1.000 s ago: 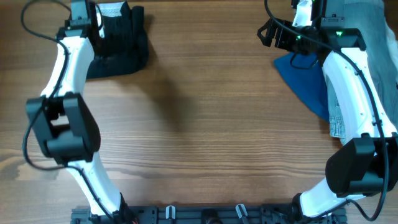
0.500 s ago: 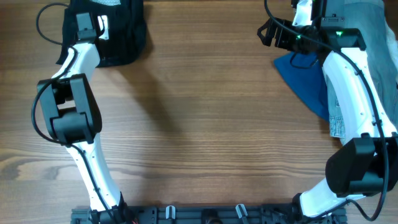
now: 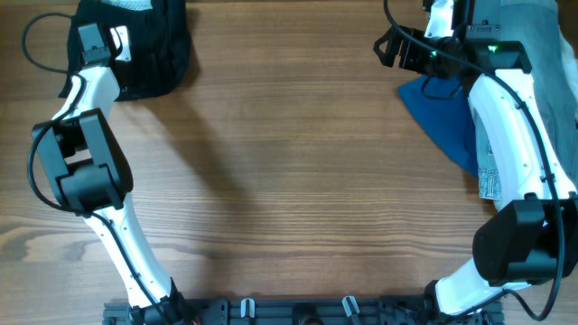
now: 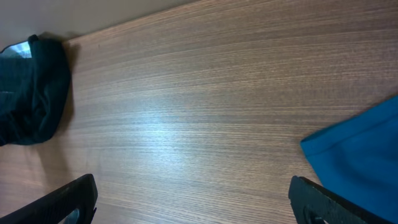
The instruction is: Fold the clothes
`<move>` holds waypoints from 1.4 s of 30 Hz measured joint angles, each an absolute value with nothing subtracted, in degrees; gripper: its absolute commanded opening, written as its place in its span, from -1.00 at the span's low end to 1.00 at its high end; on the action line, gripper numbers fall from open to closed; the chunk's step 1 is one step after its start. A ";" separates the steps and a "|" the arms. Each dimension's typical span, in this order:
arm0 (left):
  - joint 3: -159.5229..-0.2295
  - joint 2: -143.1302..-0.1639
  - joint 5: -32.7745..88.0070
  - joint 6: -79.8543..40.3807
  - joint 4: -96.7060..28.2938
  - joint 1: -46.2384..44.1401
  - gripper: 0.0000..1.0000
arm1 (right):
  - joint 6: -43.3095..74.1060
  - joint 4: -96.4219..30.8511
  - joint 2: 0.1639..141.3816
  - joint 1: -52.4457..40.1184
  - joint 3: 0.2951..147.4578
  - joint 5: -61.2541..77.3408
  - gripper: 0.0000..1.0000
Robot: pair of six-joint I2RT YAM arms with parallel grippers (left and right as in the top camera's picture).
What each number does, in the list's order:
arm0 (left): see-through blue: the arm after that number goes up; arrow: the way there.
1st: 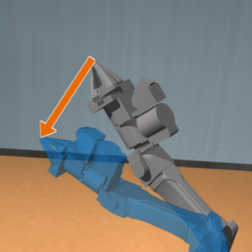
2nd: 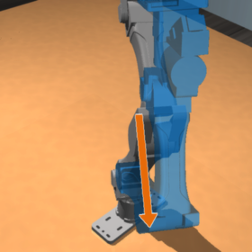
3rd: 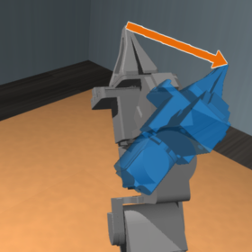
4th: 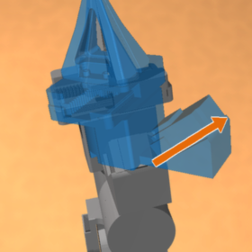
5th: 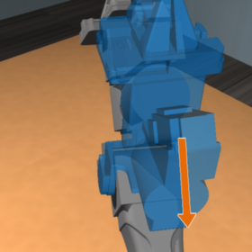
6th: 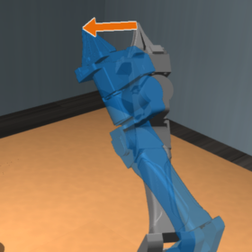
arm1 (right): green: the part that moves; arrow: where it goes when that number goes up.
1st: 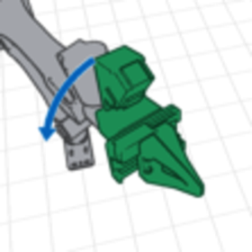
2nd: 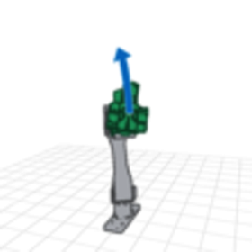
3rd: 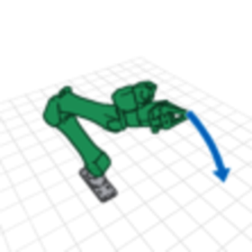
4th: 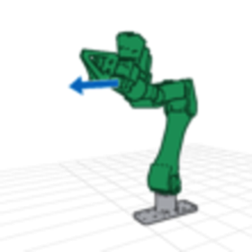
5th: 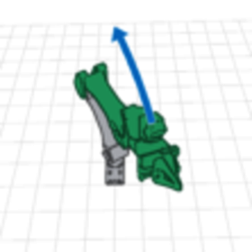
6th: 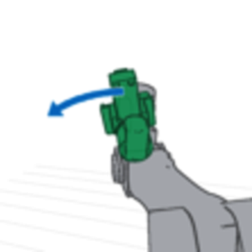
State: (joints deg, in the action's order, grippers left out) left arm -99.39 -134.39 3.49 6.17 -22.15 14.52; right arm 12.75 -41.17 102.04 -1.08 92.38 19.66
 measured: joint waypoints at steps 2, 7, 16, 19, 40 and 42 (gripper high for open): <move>-99.15 -133.47 2.68 6.15 -24.03 14.70 1.00 | 12.75 -40.21 102.04 -1.06 92.40 19.66 0.99; -96.31 -113.49 -0.30 5.87 -34.79 15.59 1.00 | 9.72 -32.75 102.10 -1.06 92.27 20.58 0.99; -97.67 -62.85 -0.56 5.72 -53.69 10.11 0.99 | 8.67 -31.46 102.10 -1.06 92.29 13.17 1.00; -96.82 -58.63 -0.56 5.74 -54.02 10.11 1.00 | 8.67 -31.44 102.10 -1.06 92.29 12.97 0.99; -69.12 -20.53 -4.01 5.74 -47.59 9.47 1.00 | 8.69 -31.48 102.10 -1.06 92.29 12.56 0.99; -57.65 -15.31 -3.11 5.69 -37.43 9.47 1.00 | 8.67 -31.44 102.10 -1.08 92.27 12.38 0.99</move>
